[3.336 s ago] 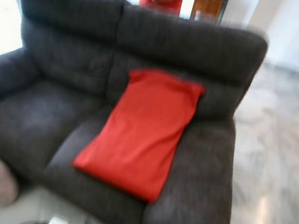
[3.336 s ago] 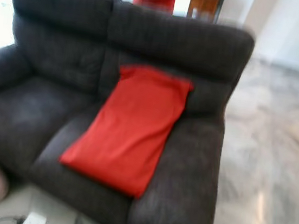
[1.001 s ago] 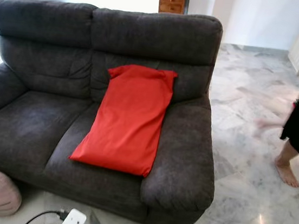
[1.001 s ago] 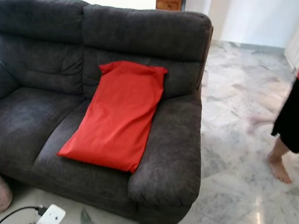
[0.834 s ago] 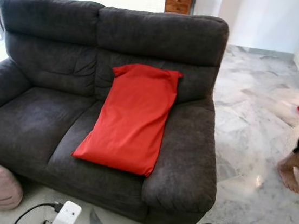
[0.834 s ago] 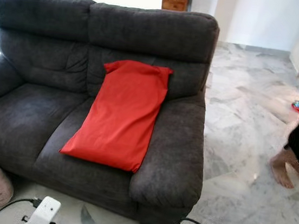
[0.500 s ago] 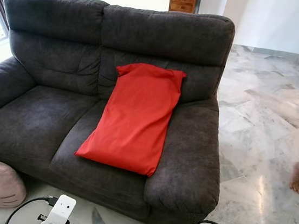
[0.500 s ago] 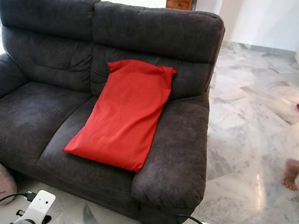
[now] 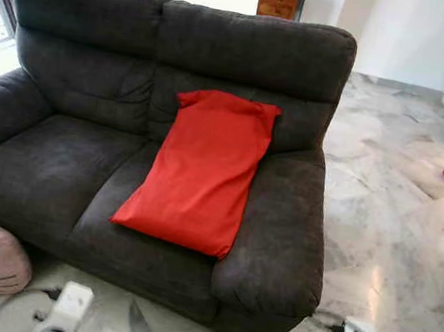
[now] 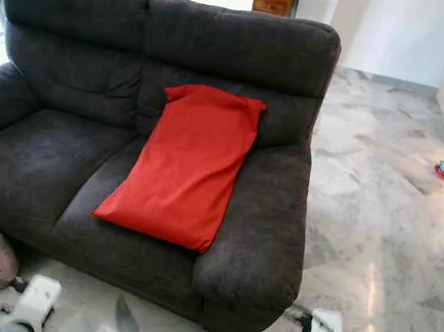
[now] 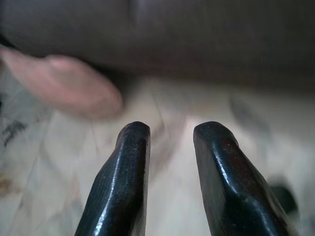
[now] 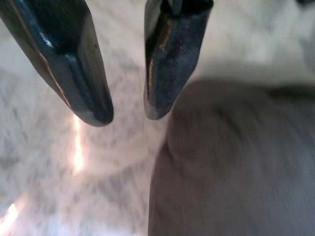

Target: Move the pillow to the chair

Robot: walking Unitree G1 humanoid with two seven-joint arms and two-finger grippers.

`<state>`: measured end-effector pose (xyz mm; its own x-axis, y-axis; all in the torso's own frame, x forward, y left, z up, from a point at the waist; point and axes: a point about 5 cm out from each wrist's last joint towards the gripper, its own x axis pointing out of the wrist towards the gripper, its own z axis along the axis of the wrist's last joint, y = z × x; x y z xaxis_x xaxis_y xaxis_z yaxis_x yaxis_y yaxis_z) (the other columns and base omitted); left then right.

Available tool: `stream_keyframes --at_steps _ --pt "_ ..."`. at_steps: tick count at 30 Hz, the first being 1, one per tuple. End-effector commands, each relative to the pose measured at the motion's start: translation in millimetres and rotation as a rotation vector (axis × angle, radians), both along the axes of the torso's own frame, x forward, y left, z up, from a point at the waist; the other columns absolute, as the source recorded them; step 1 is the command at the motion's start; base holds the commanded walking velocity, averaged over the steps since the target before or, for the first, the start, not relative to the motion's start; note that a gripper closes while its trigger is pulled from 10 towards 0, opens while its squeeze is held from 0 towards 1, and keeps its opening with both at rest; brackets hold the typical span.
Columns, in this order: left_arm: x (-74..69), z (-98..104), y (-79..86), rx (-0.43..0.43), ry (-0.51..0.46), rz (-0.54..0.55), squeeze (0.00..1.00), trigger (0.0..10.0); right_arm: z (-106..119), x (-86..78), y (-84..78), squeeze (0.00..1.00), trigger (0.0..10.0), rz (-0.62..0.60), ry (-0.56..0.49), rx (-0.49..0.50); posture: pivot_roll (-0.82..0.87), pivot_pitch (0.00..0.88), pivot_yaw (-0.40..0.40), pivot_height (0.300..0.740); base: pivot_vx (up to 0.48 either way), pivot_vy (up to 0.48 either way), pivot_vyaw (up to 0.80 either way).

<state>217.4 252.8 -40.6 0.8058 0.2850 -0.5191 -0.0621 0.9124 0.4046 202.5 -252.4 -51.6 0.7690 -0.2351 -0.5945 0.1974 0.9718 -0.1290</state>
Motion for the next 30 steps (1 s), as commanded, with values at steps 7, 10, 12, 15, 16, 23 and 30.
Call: stream_keyframes --at_steps 7,10,12,15,16,23,30 --pt "38.7 39 -24.0 0.071 -0.329 -0.098 0.00 10.0 38 33.6 1.6 0.00 10.0 0.043 -0.322 -0.062 -0.04 0.000 0.001 0.740 0.000 0.000 0.00" --pt "54.1 67 -32.8 0.117 -0.521 -0.171 0.00 10.0 60 42.0 12.0 0.00 10.0 0.080 -0.516 -0.099 -0.04 0.000 -0.002 0.740 0.000 0.000 0.00" --pt "59.2 79 -38.5 0.110 -0.590 -0.205 0.00 10.0 68 43.9 14.9 0.00 10.0 0.091 -0.580 -0.108 -0.04 0.000 -0.003 0.740 0.000 0.000 0.00" --pt "65.4 100 -52.3 0.129 -0.712 -0.285 0.00 10.0 84 42.7 15.4 0.00 10.0 0.115 -0.678 -0.154 -0.04 0.000 -0.010 0.740 0.000 0.000 0.00" --pt "65.4 103 -53.4 0.127 -0.726 -0.285 0.00 10.0 86 41.7 15.0 0.00 10.0 0.109 -0.691 -0.154 -0.04 0.000 -0.013 0.740 0.000 0.000 0.00" --pt "54.3 131 -56.7 0.128 -0.868 -0.262 0.00 10.0 110 21.7 15.4 0.00 10.0 0.079 -0.815 -0.186 -0.05 0.000 -0.011 0.740 0.000 0.000 0.00" --pt "51.1 134 -56.5 0.108 -0.872 -0.248 0.00 10.0 106 19.8 13.6 0.00 10.0 0.092 -0.787 -0.194 -0.05 0.000 -0.012 0.740 0.000 0.000 0.00"
